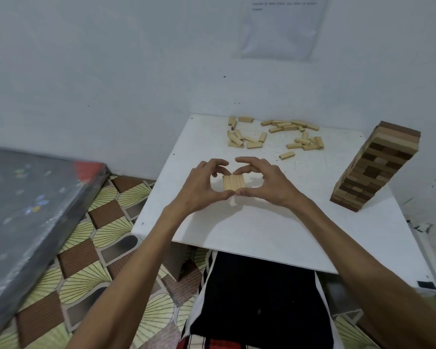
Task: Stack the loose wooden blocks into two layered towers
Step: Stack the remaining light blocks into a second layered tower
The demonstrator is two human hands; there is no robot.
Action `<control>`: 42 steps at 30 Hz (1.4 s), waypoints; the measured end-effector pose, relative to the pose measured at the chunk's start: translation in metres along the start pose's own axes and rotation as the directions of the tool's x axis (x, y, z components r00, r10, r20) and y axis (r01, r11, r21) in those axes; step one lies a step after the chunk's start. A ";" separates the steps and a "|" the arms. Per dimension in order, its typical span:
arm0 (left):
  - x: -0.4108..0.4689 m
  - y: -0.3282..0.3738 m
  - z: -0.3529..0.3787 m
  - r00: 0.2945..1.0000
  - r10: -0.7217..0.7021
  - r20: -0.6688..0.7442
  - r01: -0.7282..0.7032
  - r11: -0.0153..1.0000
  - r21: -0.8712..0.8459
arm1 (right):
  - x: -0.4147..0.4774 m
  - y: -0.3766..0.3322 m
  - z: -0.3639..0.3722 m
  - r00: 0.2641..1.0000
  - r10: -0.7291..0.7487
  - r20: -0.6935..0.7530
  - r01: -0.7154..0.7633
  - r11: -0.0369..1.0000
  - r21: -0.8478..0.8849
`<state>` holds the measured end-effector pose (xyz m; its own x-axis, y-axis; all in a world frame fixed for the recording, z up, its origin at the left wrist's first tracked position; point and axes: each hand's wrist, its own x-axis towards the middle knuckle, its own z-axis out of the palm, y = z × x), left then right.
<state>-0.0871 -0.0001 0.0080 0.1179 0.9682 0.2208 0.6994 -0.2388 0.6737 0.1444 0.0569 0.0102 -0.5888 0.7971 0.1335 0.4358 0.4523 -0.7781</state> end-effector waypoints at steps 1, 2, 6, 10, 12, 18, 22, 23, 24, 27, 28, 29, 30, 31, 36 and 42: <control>-0.002 -0.003 -0.007 1.000 -0.011 -0.007 0.011 1.000 0.007 | 0.006 -0.004 0.004 1.000 -0.013 0.015 0.013 1.000 -0.001; -0.005 -0.006 -0.014 1.000 -0.020 -0.014 0.020 1.000 0.015 | 0.012 -0.007 0.008 0.999 -0.025 0.029 0.025 1.000 -0.001; -0.019 -0.021 -0.039 0.997 -0.064 -0.042 0.065 0.998 0.020 | 0.035 -0.021 0.028 0.995 -0.056 0.081 0.055 0.998 0.015; -0.032 -0.036 -0.055 0.991 -0.113 -0.068 0.114 0.993 0.016 | 0.052 -0.032 0.048 0.989 -0.057 0.133 0.055 0.998 0.017; -0.037 -0.044 -0.059 0.988 -0.136 -0.080 0.137 0.990 0.014 | 0.057 -0.035 0.057 0.987 -0.056 0.151 0.054 0.998 0.014; -0.046 -0.059 -0.061 0.981 -0.182 -0.068 0.183 0.983 0.006 | 0.062 -0.034 0.072 0.981 -0.032 0.192 0.033 0.999 0.002; -0.049 -0.060 -0.057 0.980 -0.180 -0.079 0.181 0.984 -0.001 | 0.061 -0.031 0.076 0.981 -0.031 0.192 0.032 0.999 -0.001; -0.049 -0.061 -0.056 0.981 -0.178 -0.078 0.178 0.984 0.000 | 0.061 -0.031 0.076 0.981 -0.032 0.192 0.034 0.999 -0.005; -0.050 -0.061 -0.055 0.981 -0.177 -0.076 0.177 0.984 0.002 | 0.061 -0.030 0.076 0.981 -0.033 0.192 0.035 0.999 -0.008; -0.050 -0.061 -0.054 0.981 -0.177 -0.076 0.178 0.984 0.001 | 0.061 -0.029 0.076 0.981 -0.034 0.189 0.036 0.999 -0.011; -0.050 -0.062 -0.054 0.981 -0.176 -0.079 0.177 0.984 0.001 | 0.061 -0.029 0.076 0.982 -0.034 0.187 0.037 0.999 -0.011; -0.050 -0.062 -0.053 0.981 -0.175 -0.082 0.176 0.984 0.001 | 0.061 -0.029 0.076 0.982 -0.034 0.187 0.037 0.999 -0.011; -0.050 -0.062 -0.053 0.981 -0.173 -0.086 0.174 0.985 0.002 | 0.061 -0.029 0.077 0.982 -0.033 0.186 0.036 0.999 -0.011; -0.050 -0.062 -0.053 0.981 -0.172 -0.089 0.173 0.985 0.002 | 0.061 -0.029 0.077 0.982 -0.032 0.185 0.035 0.999 -0.012; -0.050 -0.063 -0.051 0.982 -0.171 -0.084 0.171 0.985 -0.004 | 0.060 -0.027 0.078 0.984 -0.028 0.178 0.031 0.999 -0.018; -0.050 -0.063 -0.049 0.981 -0.182 -0.068 0.180 0.983 -0.042 | 0.059 -0.028 0.078 0.982 -0.032 0.185 0.035 0.999 -0.014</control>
<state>-0.1711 -0.0374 -0.0111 -0.0594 0.9882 0.1415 0.6789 -0.0639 0.7315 0.0447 0.0598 -0.0081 -0.7183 0.6945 0.0420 0.4247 0.4854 -0.7642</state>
